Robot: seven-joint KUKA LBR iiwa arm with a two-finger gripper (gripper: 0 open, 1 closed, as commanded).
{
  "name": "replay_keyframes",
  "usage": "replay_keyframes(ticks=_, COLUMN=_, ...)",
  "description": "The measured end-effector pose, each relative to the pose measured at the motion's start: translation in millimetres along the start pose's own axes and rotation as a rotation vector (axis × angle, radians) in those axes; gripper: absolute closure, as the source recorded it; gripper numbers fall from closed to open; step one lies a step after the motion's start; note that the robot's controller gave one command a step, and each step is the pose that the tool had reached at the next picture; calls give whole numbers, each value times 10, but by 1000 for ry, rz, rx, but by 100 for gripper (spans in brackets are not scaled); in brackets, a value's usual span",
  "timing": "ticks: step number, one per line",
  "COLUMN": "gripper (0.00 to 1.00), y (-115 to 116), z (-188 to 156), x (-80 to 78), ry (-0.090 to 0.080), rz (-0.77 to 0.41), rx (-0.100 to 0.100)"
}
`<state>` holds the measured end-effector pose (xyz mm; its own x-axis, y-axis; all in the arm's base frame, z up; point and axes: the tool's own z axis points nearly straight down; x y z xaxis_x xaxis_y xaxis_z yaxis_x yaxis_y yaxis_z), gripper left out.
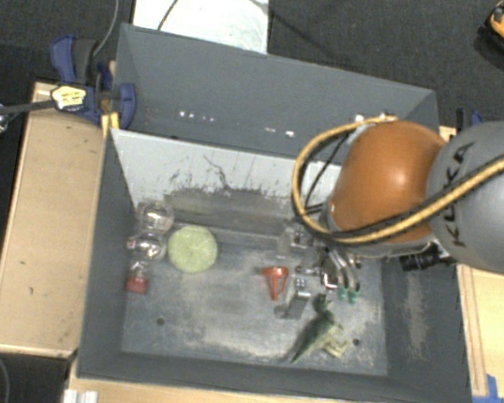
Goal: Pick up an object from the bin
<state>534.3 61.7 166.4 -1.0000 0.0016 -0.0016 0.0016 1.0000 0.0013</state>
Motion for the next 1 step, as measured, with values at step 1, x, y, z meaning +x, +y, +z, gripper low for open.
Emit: replay_keyframes(ticks=1, gripper=0, y=-159, z=156, x=-98, ry=-3, rz=90, rx=-1)
